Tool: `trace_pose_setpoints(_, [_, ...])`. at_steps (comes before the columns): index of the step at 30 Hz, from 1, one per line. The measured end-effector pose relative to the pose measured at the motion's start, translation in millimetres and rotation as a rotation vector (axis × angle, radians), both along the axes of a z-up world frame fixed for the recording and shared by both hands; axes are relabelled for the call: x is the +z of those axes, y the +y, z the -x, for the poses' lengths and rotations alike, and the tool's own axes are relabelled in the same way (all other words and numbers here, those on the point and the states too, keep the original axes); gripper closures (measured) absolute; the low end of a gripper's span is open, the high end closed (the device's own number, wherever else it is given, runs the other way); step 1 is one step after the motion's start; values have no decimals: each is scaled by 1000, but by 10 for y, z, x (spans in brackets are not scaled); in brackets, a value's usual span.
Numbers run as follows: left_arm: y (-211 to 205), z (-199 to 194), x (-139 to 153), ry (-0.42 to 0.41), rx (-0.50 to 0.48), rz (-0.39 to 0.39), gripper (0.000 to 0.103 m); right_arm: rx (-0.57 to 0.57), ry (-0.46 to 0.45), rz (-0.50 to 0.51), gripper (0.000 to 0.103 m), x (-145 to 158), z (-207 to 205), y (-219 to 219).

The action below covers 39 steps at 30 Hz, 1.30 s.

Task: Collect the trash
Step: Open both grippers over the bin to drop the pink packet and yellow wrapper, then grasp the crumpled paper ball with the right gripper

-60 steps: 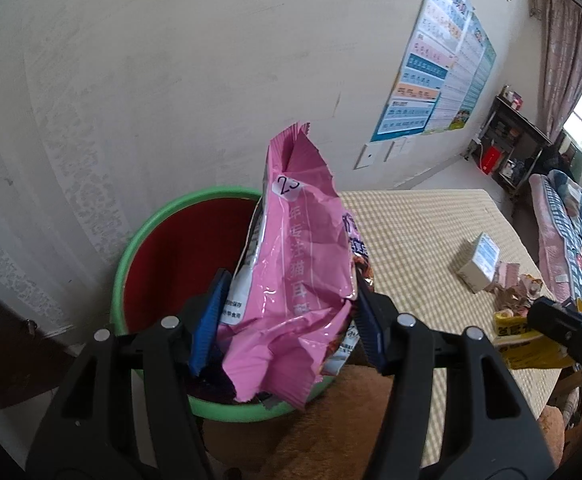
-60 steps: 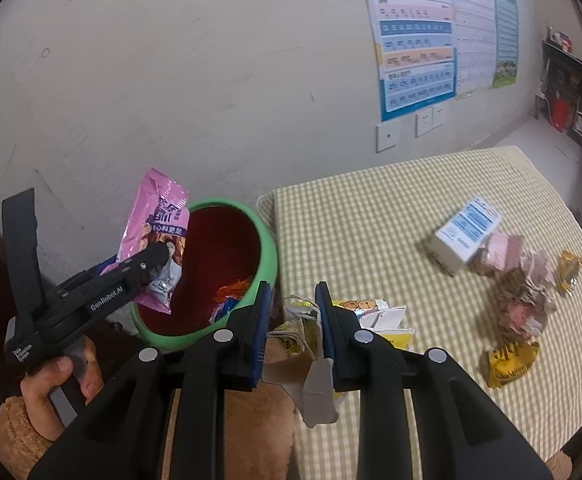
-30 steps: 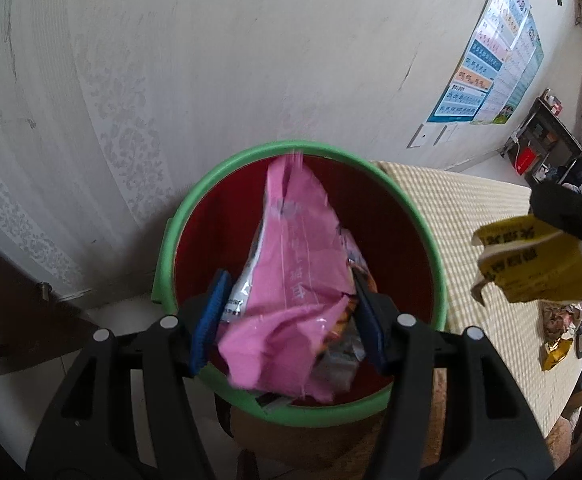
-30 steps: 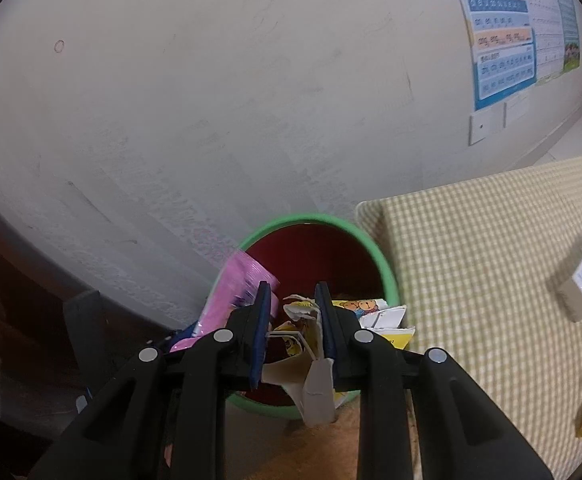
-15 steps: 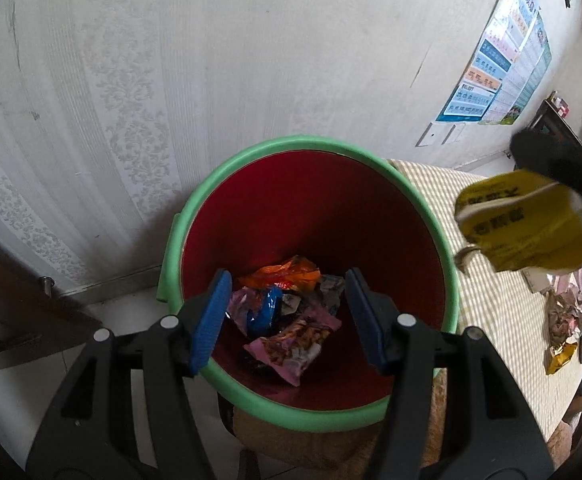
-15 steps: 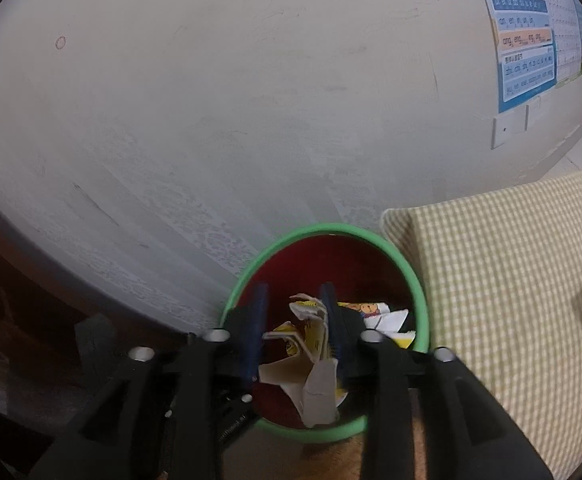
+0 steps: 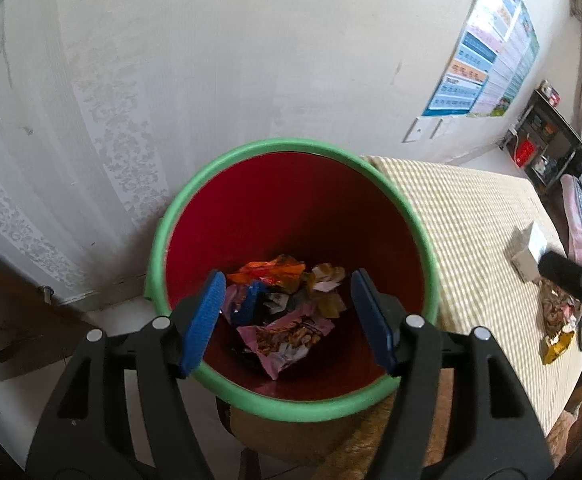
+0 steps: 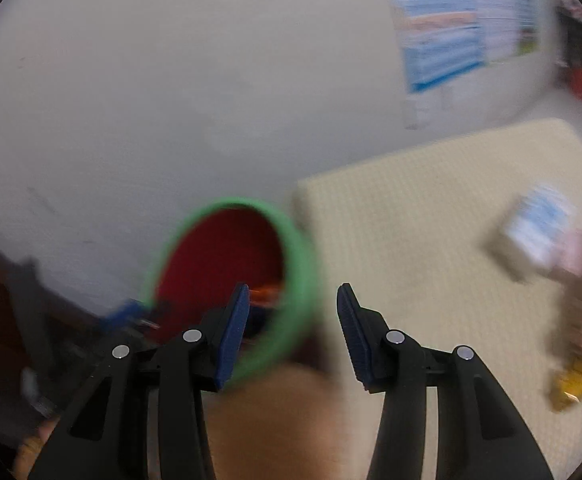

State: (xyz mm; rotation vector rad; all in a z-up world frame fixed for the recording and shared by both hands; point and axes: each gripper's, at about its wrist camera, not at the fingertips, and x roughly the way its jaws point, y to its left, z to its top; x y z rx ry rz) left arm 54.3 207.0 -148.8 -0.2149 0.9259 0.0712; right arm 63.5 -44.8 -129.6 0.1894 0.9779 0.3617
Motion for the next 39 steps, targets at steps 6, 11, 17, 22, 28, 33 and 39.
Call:
trace_pose_setpoints(6, [-286, 2, 57, -5, -61, -14, 40, -320, -34, 156, 56, -10, 221, -1245])
trace_pose_setpoints(11, [-554, 14, 87, 3, -113, -9, 40, -505, 20, 148, 49, -76, 262, -1959])
trace_pose_setpoints(17, [-791, 72, 170, 11, -148, -36, 40, -476, 86, 116, 44, -344, 193, -2106])
trace_pose_setpoints(22, [-953, 175, 344, -16, -176, -60, 38, -457, 105, 79, 50, -478, 113, -2184])
trace_pose_setpoints(28, [-1120, 211, 368, -17, -204, -83, 37, -419, 86, 25, 81, -450, 199, -2226])
trace_pose_setpoints(33, [-1262, 208, 320, -3, -237, -88, 37, -382, 61, -42, 92, -324, 437, -2173])
trace_pose_setpoints(39, [-1490, 206, 254, 31, -289, -78, 37, -384, 38, -87, 93, -289, 731, -2166])
